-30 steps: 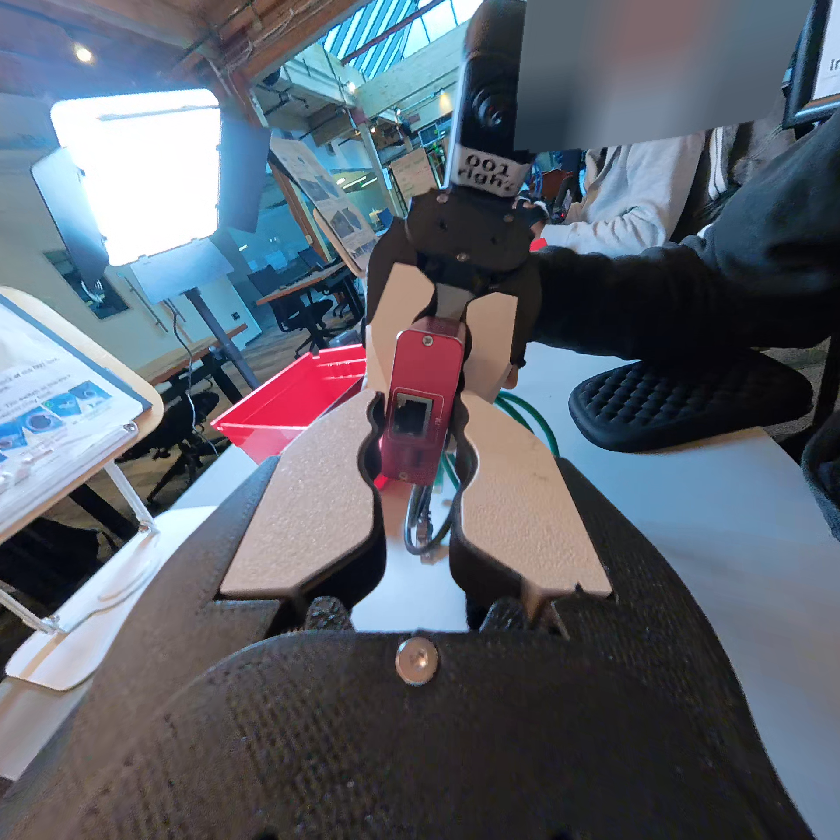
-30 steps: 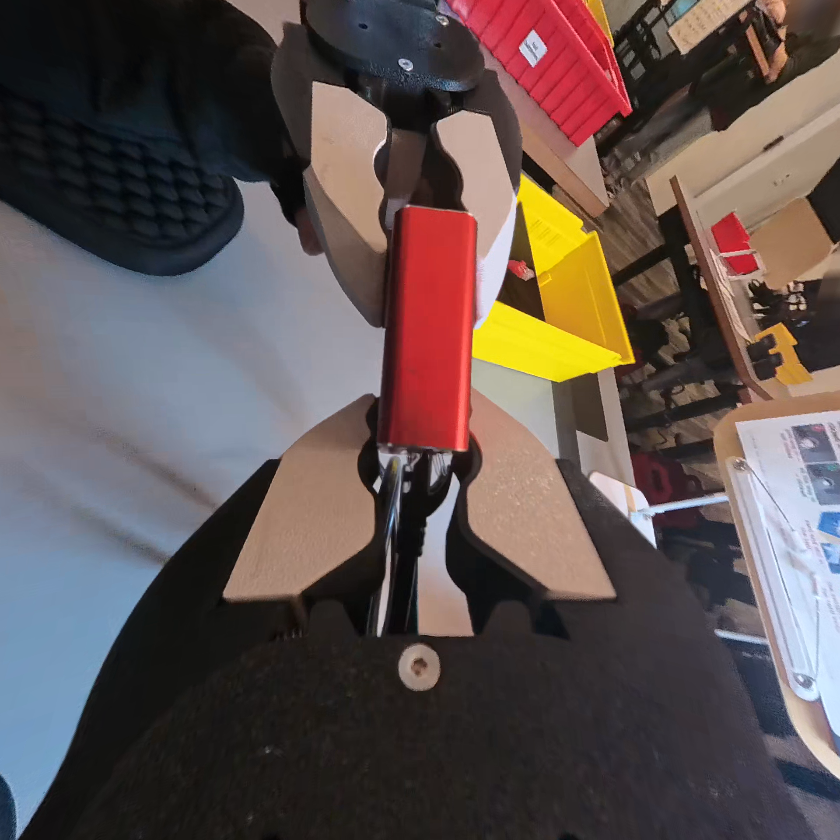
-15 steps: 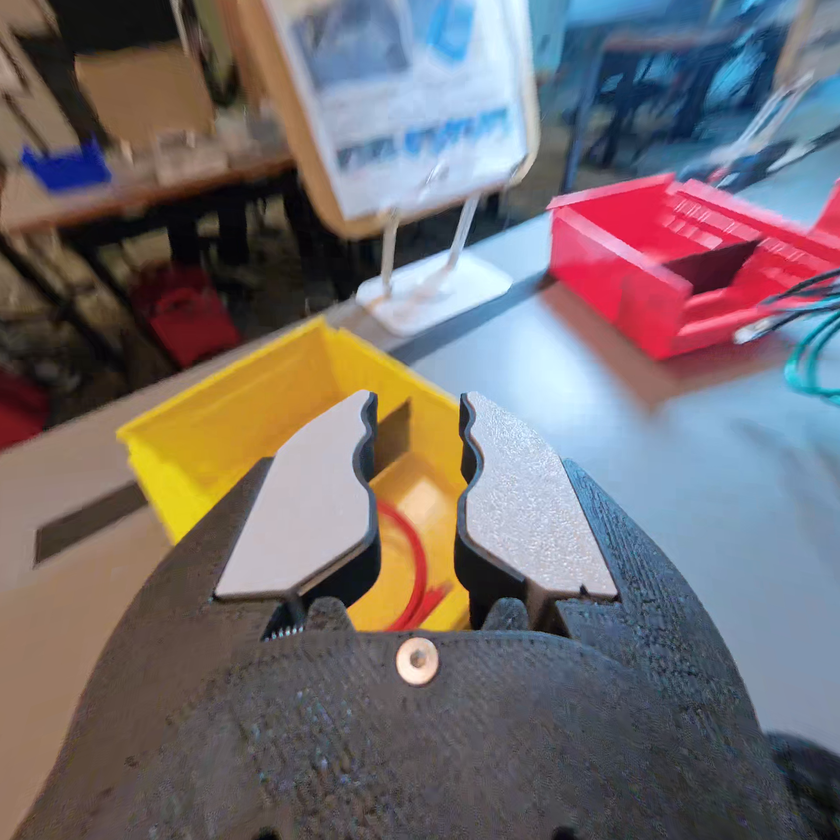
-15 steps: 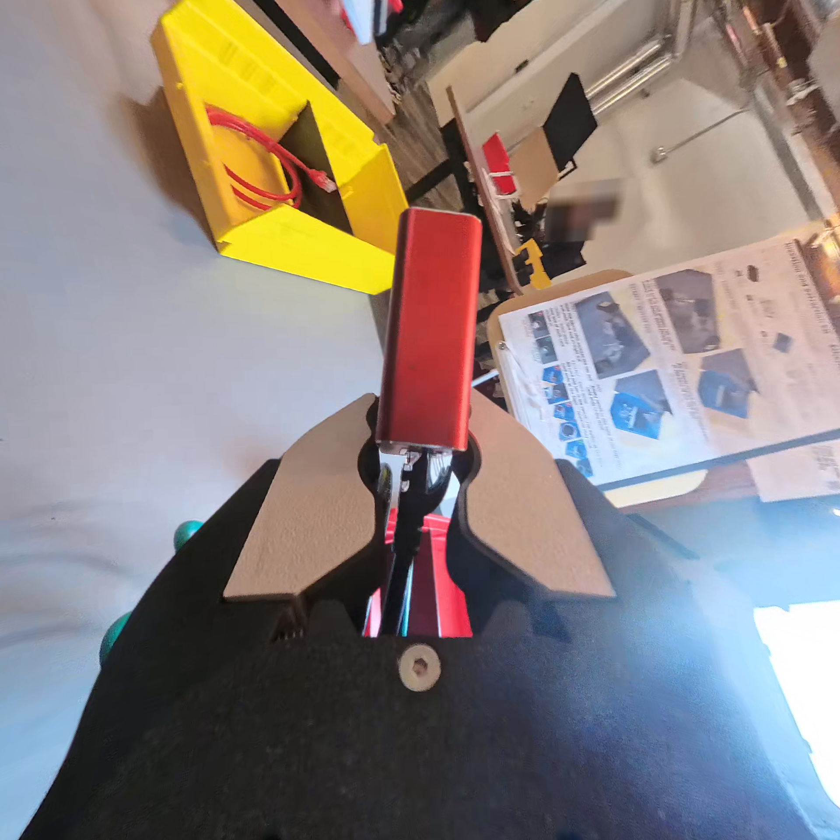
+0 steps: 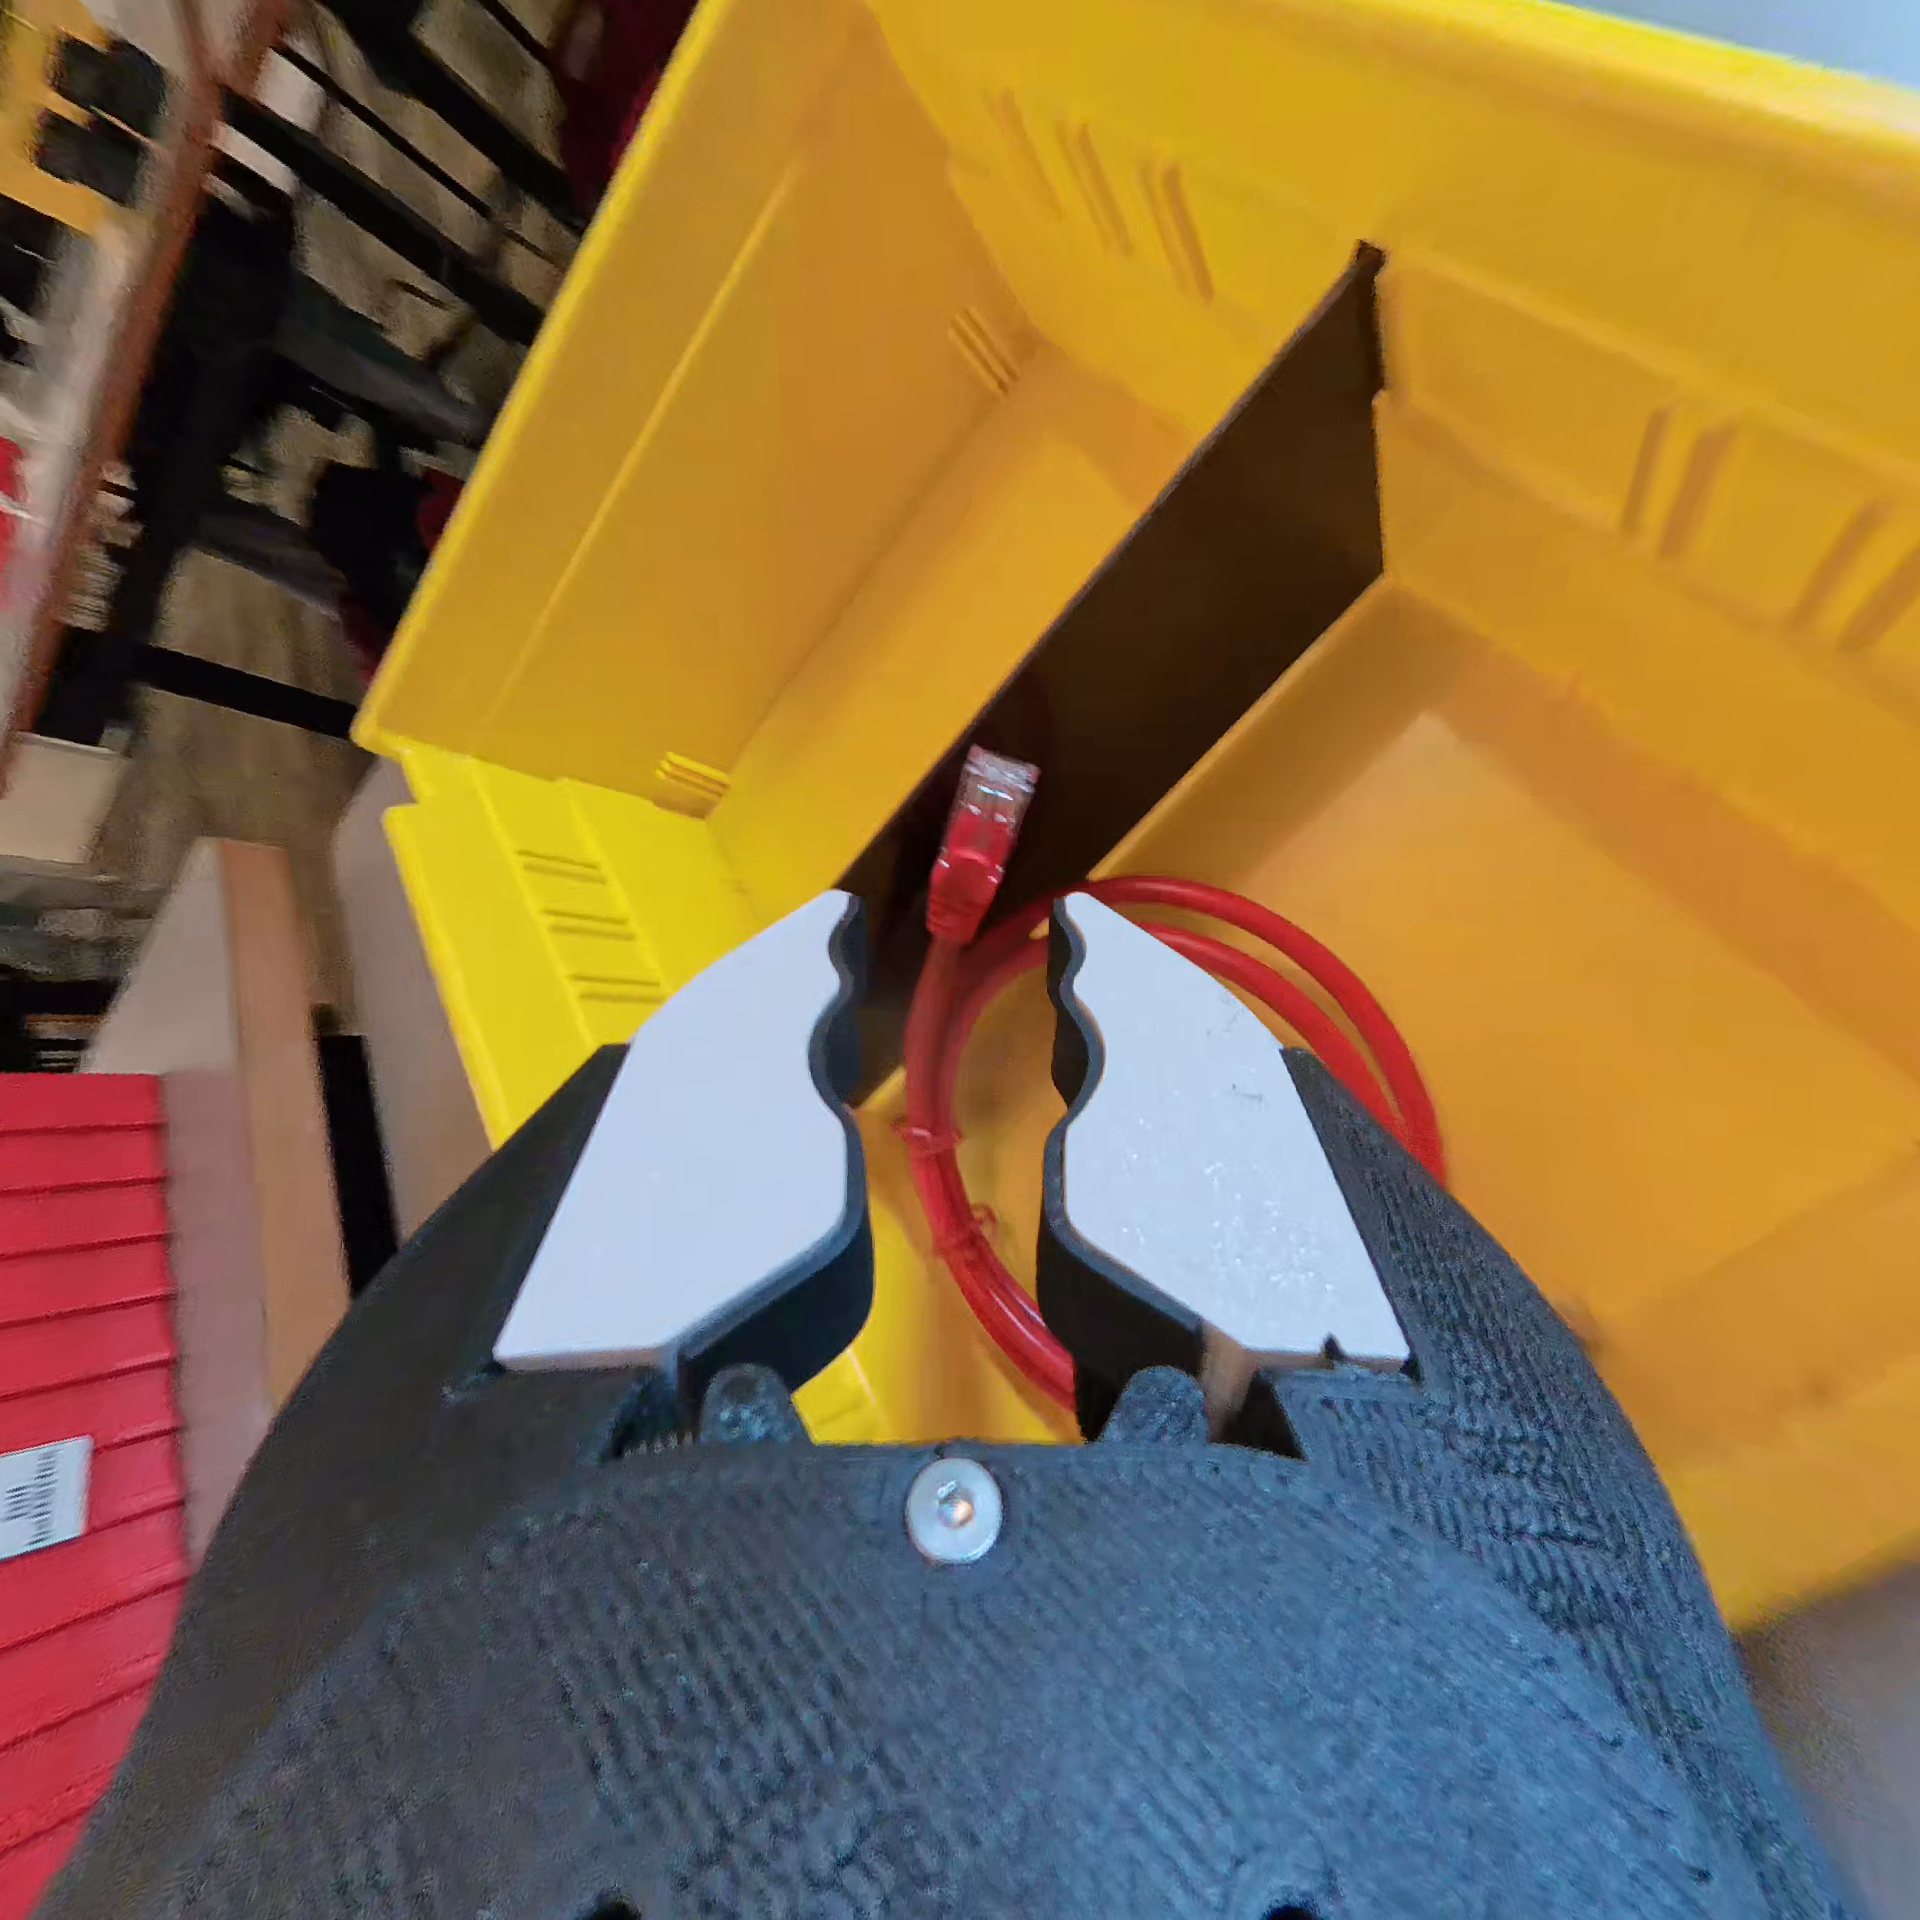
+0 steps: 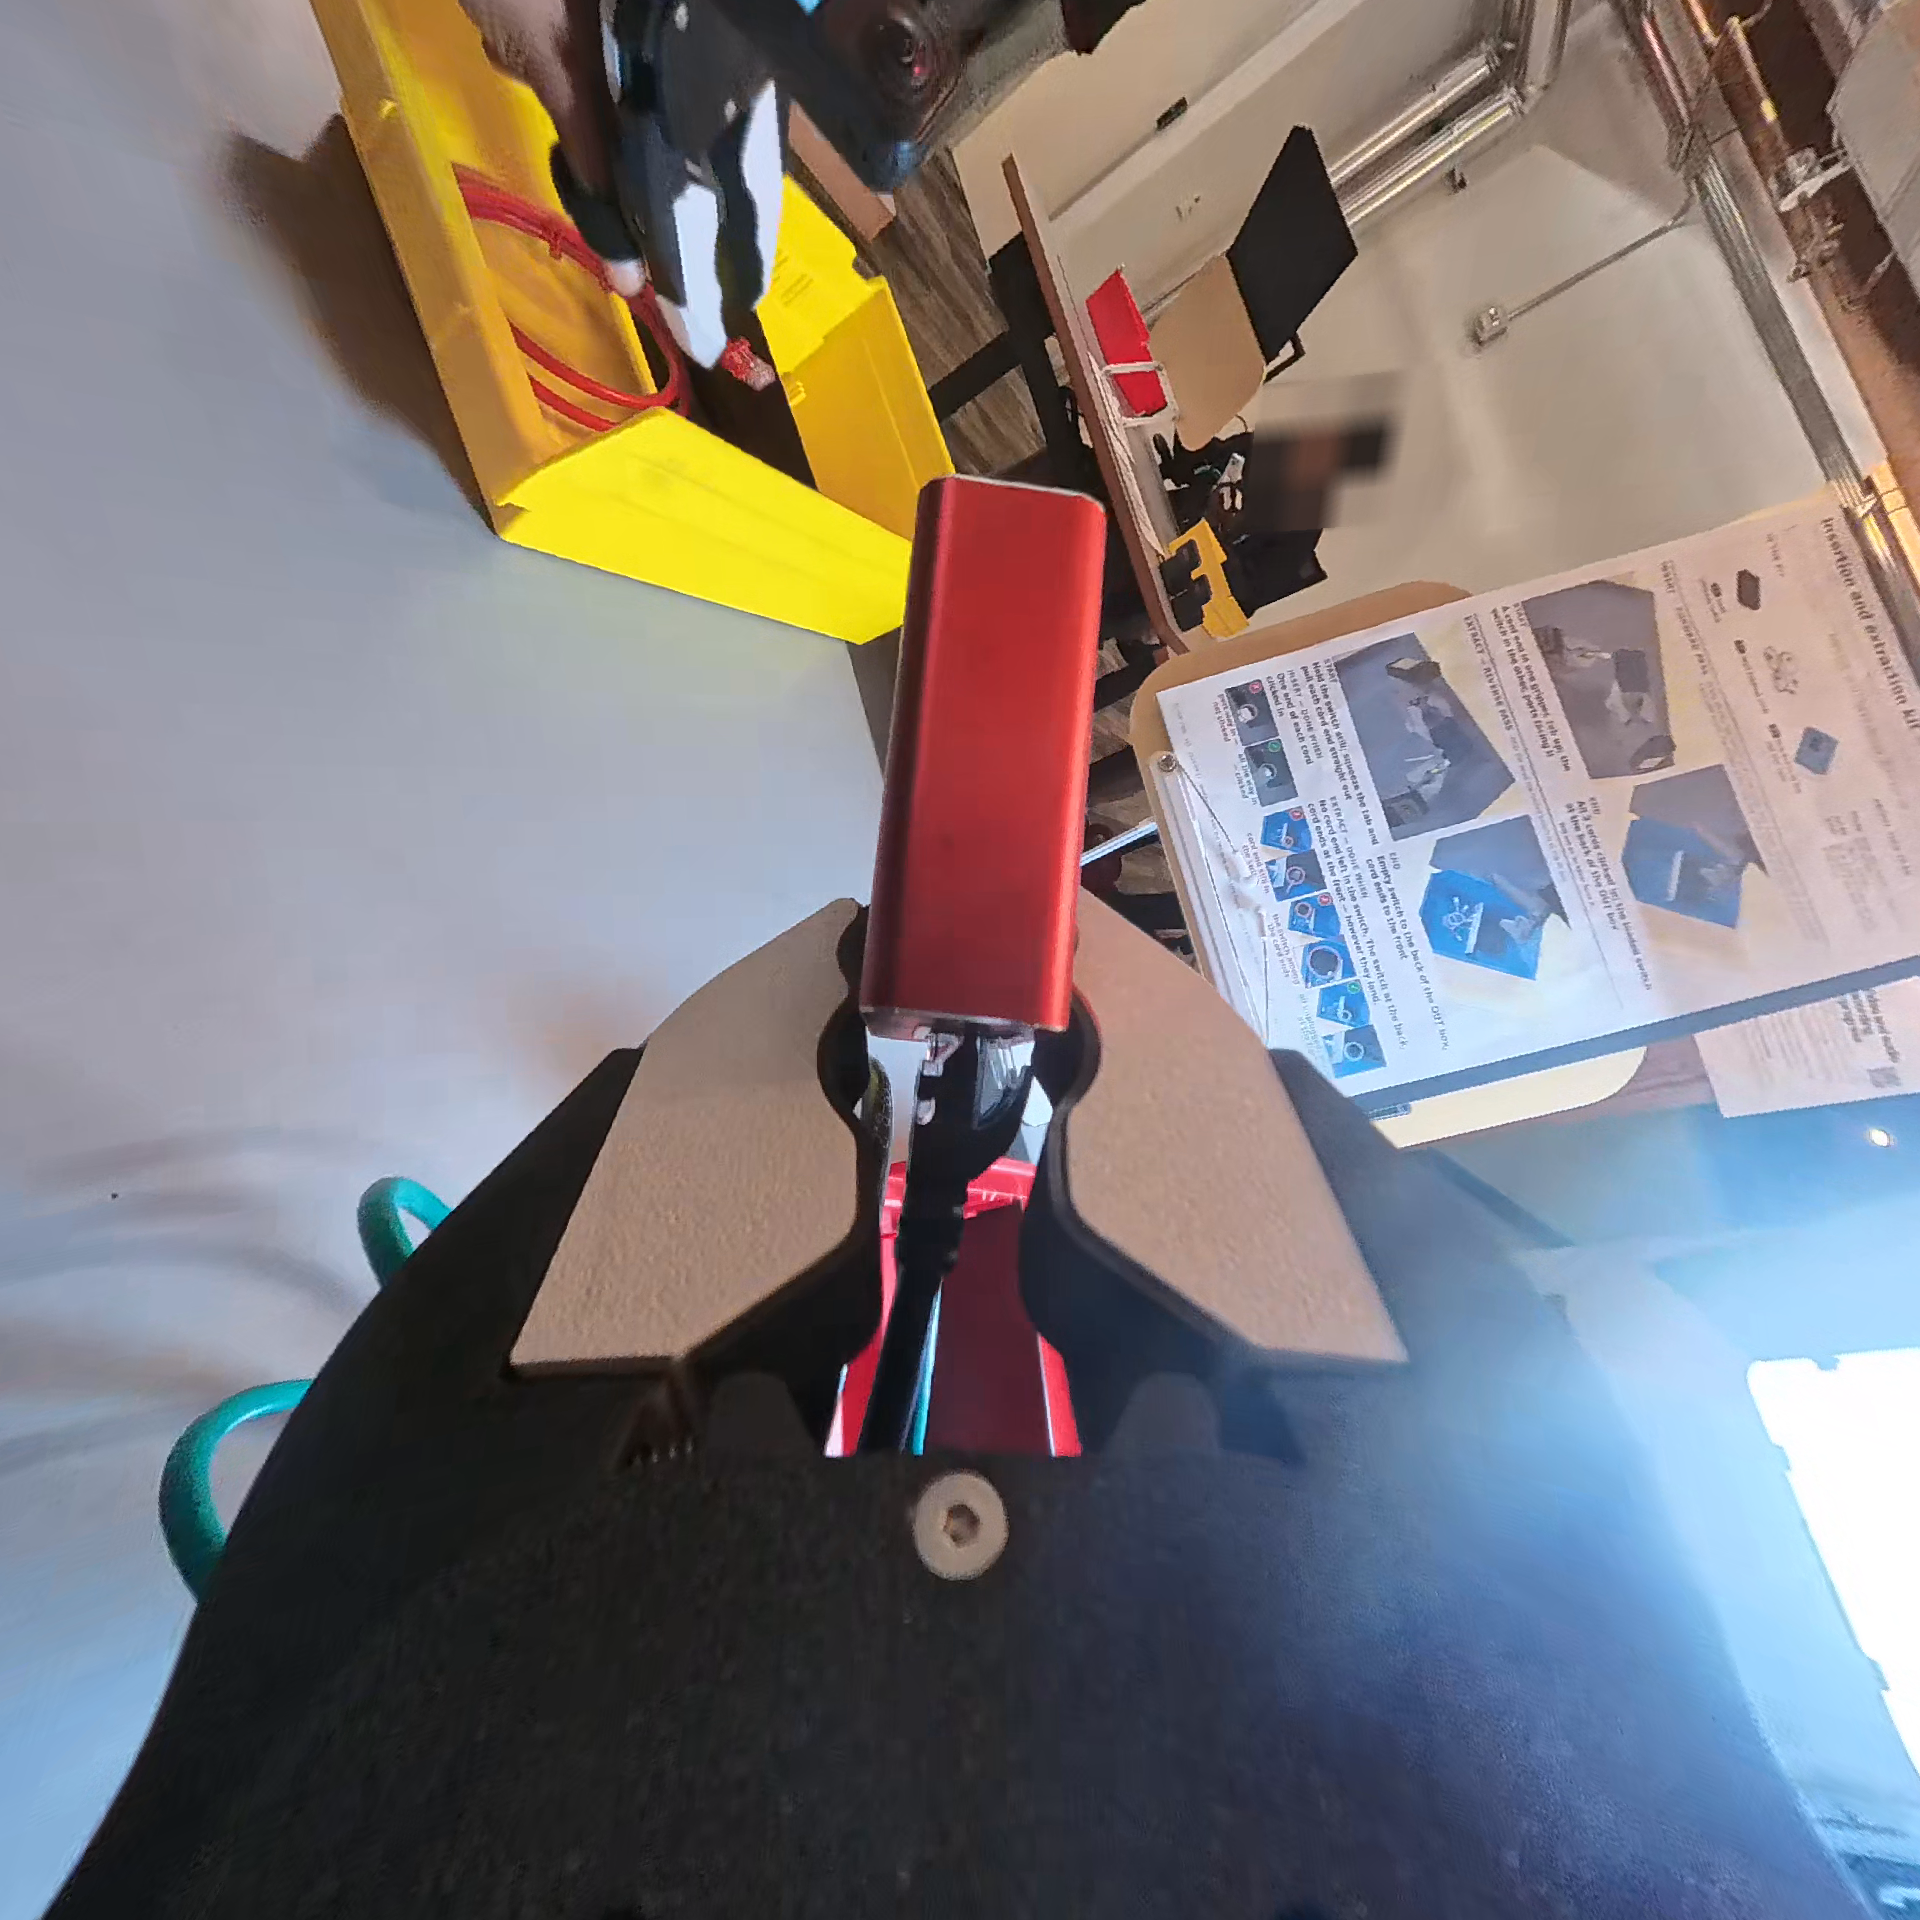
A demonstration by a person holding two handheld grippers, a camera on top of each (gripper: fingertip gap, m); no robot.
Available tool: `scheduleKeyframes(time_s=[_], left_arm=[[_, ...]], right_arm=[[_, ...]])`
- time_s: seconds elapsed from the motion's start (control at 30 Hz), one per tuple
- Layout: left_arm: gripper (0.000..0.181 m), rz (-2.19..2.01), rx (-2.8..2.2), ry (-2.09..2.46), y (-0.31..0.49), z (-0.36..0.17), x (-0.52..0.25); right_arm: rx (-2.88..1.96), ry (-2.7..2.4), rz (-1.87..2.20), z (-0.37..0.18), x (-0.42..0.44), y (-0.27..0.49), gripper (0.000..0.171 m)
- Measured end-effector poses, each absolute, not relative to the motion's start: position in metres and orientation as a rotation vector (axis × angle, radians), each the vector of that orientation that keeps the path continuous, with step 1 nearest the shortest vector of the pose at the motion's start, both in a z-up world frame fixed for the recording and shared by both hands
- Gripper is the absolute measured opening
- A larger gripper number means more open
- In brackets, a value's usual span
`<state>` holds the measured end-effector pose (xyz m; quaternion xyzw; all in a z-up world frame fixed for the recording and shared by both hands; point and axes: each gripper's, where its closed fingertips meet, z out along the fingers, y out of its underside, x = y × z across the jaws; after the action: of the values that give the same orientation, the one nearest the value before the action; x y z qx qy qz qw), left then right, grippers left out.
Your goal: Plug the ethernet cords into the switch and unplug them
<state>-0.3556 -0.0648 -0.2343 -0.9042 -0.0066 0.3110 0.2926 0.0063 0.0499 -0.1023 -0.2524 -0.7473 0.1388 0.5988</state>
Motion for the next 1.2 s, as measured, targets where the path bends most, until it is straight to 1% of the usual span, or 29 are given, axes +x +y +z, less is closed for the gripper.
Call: scheduleKeyframes(time_s=[0.03, 0.1, 0.27, 0.3, 0.4, 0.53, 0.6, 0.7, 0.83, 1.0, 1.2], left_arm=[[0.033, 0.888, -2.382, -0.002, -0.062, -0.234, -0.36], [0.025, 0.964, -2.332, 0.044, -0.059, -0.232, -0.364], [0.014, 0.949, -2.305, 0.039, -0.058, -0.235, -0.363], [0.016, 0.947, -2.298, 0.045, -0.058, -0.236, -0.362], [0.034, 0.917, -2.319, 0.021, -0.058, -0.242, -0.36], [0.031, 0.994, -2.281, -0.018, -0.056, -0.242, -0.369], [0.022, 1.059, -2.254, -0.037, -0.057, -0.241, -0.374], [0.013, 1.091, -2.232, -0.046, -0.058, -0.237, -0.376], [0.012, 1.074, -2.204, -0.088, -0.063, -0.23, -0.378], [0.012, 1.022, -2.148, -0.107, -0.067, -0.202, -0.369], [0.012, 0.993, -2.038, -0.076, -0.077, -0.137, -0.349]], right_arm=[[-0.589, -1.732, 0.326, -0.103, 0.006, 0.051, 0.028], [-0.593, -1.735, 0.333, -0.106, 0.006, 0.052, 0.028], [-0.592, -1.735, 0.352, -0.108, 0.004, 0.052, 0.028], [-0.594, -1.738, 0.355, -0.109, 0.004, 0.052, 0.028], [-0.596, -1.741, 0.36, -0.111, 0.003, 0.052, 0.028], [-0.588, -1.744, 0.368, -0.111, 0.002, 0.049, 0.028], [-0.587, -1.745, 0.367, -0.112, 0.002, 0.048, 0.028], [-0.589, -1.745, 0.371, -0.112, 0.002, 0.049, 0.028], [-0.59, -1.751, 0.374, -0.115, 0.001, 0.049, 0.028], [-0.591, -1.761, 0.375, -0.118, 0.0, 0.049, 0.028], [-0.592, -1.763, 0.373, -0.119, -0.001, 0.05, 0.028]])
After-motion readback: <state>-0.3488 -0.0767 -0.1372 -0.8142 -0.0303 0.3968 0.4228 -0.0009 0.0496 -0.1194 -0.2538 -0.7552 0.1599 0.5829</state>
